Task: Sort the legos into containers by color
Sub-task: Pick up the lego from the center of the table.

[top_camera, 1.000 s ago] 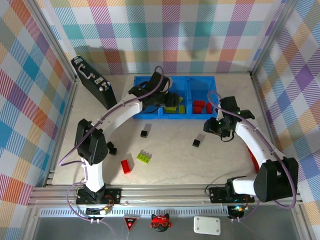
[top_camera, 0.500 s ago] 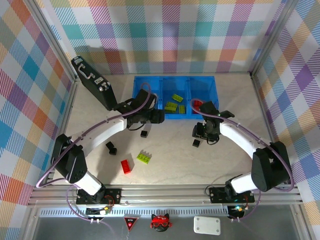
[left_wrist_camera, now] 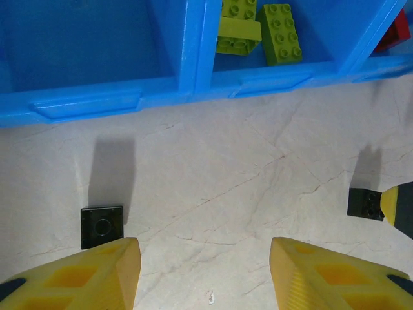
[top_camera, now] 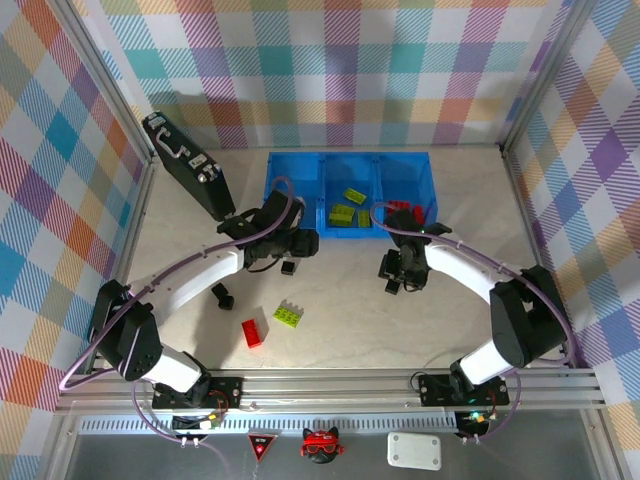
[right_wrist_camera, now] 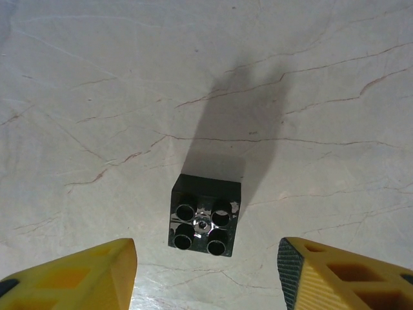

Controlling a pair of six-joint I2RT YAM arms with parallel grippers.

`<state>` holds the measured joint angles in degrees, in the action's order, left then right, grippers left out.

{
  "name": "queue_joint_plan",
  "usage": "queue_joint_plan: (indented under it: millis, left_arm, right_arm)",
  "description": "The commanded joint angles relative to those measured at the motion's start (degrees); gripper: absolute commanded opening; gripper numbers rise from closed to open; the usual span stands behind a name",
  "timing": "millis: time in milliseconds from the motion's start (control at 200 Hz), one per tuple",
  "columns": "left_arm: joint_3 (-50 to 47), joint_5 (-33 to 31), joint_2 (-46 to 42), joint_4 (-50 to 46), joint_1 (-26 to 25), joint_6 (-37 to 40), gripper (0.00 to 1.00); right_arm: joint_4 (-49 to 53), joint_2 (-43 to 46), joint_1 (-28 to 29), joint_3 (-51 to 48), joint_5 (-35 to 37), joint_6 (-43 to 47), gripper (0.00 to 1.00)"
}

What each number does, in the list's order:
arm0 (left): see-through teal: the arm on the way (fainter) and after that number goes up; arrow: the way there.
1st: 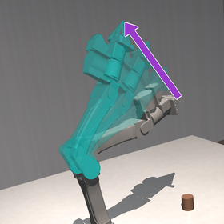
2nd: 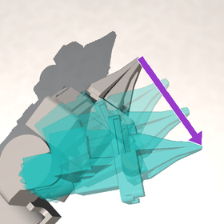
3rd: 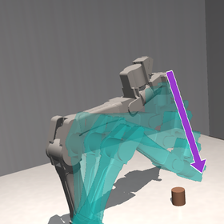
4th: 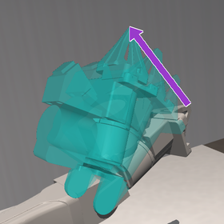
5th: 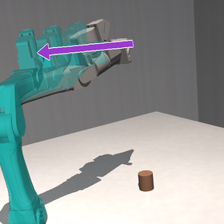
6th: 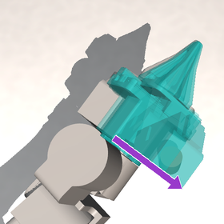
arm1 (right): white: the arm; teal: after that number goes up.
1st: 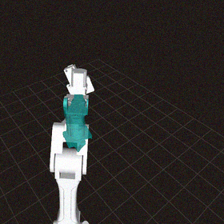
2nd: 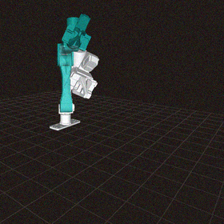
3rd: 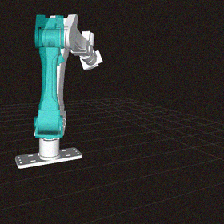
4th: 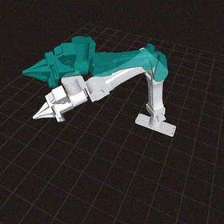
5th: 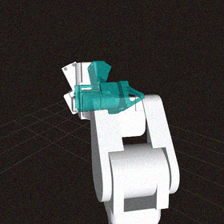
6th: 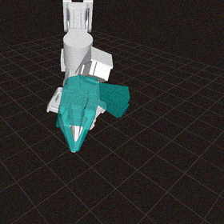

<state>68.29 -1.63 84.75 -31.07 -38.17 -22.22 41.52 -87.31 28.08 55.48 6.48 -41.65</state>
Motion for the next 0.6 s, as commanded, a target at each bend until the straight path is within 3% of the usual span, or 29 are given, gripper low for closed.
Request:
queue_joint_plan:
  millis: [0,125,250,595]
  left_arm:
    - [-1.46,-1.9,-2.54,0.48,0.12,-0.06,0.55]
    - [-2.69,-2.06,-3.51,0.31,0.21,-0.53,0.56]
    - [-4.05,-2.71,-4.82,0.31,0.2,-0.85,0.56]
    - [-4.98,-3.52,-6.77,-0.24,0.38,-0.78,0.56]
  right_arm:
    - [0.07,-1.29,0.58,-0.32,-0.18,-1.42,0.62]
    - [0.68,-1.81,0.65,-0.46,-0.06,-1.59,0.63]
    - [1.14,-2.14,0.66,0.0,0.36,-1.8,0.72]
    - [1.01,-5.84,0.75,3.26,-1.47,-2.43,0.7]
